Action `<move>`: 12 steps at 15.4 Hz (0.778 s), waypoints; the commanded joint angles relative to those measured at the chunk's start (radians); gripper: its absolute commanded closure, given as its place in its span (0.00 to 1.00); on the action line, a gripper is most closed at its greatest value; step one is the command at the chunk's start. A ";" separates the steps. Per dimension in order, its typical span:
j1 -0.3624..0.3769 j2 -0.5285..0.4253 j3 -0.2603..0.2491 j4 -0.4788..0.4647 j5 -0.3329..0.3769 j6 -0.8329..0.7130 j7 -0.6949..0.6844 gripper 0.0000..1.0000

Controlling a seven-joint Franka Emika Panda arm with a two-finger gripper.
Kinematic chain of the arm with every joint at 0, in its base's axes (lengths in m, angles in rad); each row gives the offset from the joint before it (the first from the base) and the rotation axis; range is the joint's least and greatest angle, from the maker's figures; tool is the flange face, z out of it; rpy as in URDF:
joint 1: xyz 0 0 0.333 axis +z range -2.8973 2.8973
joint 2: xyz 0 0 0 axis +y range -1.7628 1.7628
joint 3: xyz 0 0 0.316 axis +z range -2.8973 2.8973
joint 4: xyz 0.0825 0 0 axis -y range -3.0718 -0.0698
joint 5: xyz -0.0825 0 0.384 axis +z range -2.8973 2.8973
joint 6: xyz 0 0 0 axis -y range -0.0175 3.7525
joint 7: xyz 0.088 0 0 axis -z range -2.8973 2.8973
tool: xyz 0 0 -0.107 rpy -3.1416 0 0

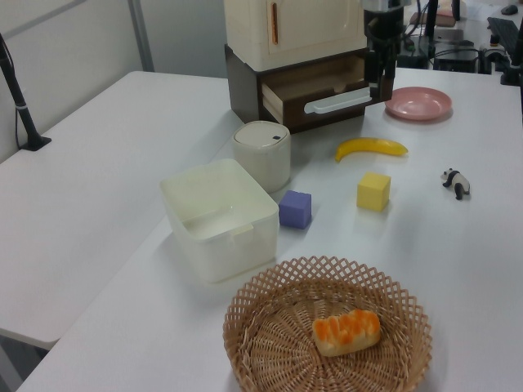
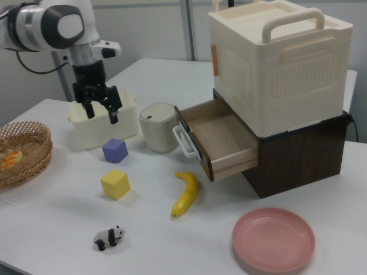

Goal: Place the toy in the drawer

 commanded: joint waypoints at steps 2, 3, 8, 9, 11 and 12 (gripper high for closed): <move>0.038 -0.184 -0.009 -0.196 0.008 -0.013 0.014 0.00; 0.038 -0.232 -0.010 -0.234 0.008 -0.019 0.007 0.00; -0.018 -0.417 0.000 -0.359 0.034 -0.074 0.005 0.00; -0.023 -0.436 0.001 -0.370 0.045 -0.074 0.010 0.00; -0.067 -0.441 0.007 -0.370 0.065 -0.056 0.122 0.00; -0.104 -0.439 0.020 -0.370 0.074 -0.034 0.197 0.00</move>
